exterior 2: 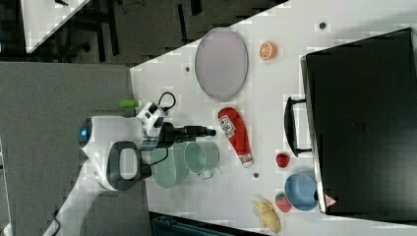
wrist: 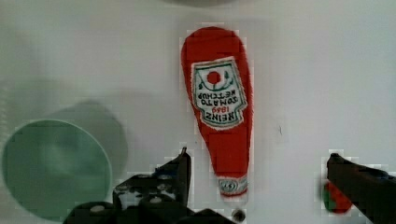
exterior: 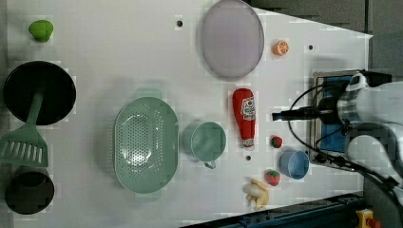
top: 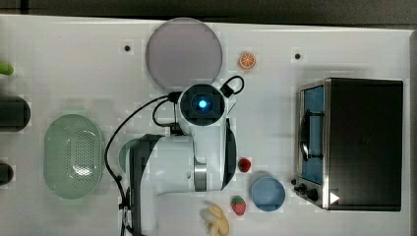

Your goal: Pick Ketchup from the table and place it in strainer.

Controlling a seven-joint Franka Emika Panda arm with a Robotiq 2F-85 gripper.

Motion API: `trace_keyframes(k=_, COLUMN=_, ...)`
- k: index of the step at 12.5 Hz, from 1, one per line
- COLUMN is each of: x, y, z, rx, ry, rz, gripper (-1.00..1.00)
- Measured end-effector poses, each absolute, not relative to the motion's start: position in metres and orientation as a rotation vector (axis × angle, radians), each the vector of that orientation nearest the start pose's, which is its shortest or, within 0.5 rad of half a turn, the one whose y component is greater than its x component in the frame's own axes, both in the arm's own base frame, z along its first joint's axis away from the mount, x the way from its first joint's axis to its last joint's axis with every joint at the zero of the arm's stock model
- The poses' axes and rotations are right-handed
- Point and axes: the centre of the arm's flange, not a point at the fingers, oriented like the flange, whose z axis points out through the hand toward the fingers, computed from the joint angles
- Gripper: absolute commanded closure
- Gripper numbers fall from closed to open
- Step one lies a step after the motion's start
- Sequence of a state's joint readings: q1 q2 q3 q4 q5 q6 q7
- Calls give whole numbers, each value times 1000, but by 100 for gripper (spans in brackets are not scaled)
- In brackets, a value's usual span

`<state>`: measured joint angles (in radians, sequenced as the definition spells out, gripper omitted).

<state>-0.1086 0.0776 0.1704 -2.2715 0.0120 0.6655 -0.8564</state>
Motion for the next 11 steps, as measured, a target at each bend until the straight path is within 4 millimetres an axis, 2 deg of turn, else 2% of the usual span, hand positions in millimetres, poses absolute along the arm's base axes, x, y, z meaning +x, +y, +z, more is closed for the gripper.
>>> trace_keyframes(k=5, x=519, y=38, z=274, rx=-3085, ry=-350, rz=89, gripper=-100)
trace_keyframes(k=11, x=515, y=38, z=195, rx=-3045, ry=-341, rz=169, gripper=-100)
